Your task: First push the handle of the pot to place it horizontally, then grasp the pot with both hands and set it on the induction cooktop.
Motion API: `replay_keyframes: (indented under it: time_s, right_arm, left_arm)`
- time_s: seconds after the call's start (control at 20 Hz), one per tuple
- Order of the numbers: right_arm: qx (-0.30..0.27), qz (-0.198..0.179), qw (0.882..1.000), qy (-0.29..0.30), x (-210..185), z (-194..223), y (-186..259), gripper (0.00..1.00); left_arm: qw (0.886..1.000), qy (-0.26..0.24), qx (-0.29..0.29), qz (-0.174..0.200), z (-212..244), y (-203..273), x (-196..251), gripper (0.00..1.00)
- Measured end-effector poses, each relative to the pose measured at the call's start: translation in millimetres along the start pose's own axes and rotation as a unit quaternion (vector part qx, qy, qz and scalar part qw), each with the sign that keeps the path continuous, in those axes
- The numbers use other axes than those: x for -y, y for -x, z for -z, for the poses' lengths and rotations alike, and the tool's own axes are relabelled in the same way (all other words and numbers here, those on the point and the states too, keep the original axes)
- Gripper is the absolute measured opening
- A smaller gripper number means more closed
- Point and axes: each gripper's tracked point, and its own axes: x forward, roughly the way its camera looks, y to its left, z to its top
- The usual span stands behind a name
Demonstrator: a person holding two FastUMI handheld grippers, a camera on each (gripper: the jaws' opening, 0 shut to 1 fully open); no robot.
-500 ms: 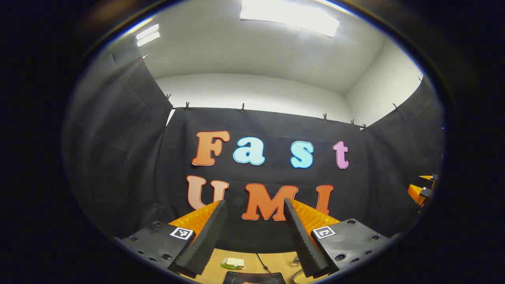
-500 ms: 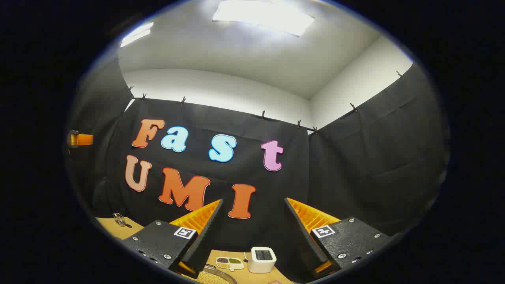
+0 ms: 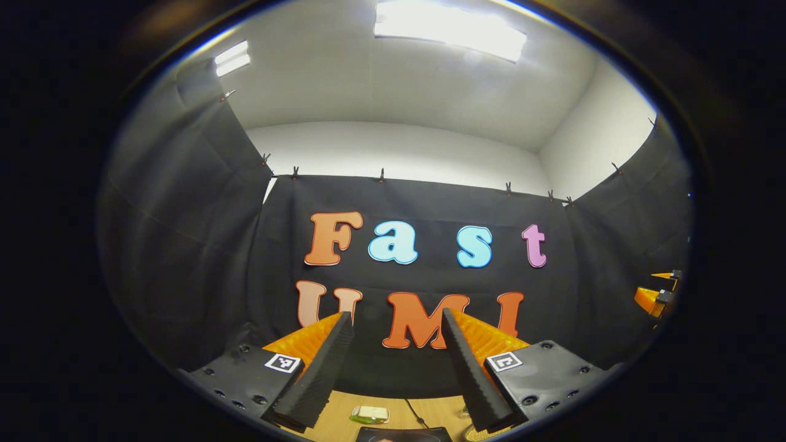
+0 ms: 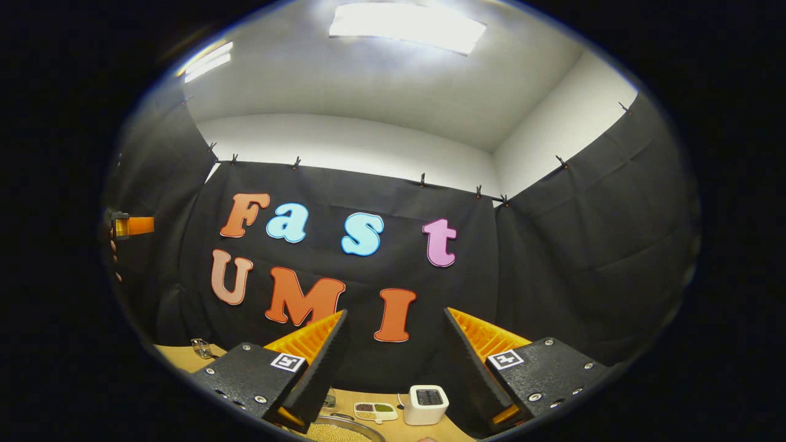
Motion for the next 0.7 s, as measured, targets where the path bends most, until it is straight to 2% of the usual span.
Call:
replay_keyframes:
  time_s: [0.35,0.6,0.65,0.7]
  right_arm:
    - [-0.022,-0.035,0.999,-0.024,-15.2,15.9,-3.8,0.93]
    - [-0.061,-0.062,0.996,-0.032,-29.6,49.4,-0.6,0.92]
    - [-0.069,-0.067,0.995,-0.033,-32.6,56.6,0.2,0.96]
    - [-0.078,-0.072,0.994,-0.034,-36.6,65.4,1.1,0.92]
  left_arm:
    - [1.0,0.003,-0.009,0.004,10.8,-5.8,-0.7,0.94]
    - [1.0,-0.009,-0.021,0.014,25.4,-7.5,6.2,0.94]
    - [1.0,-0.014,-0.021,0.014,26.9,-7.3,6.3,0.95]
    - [1.0,-0.016,-0.019,0.015,27.0,-6.2,6.7,0.95]
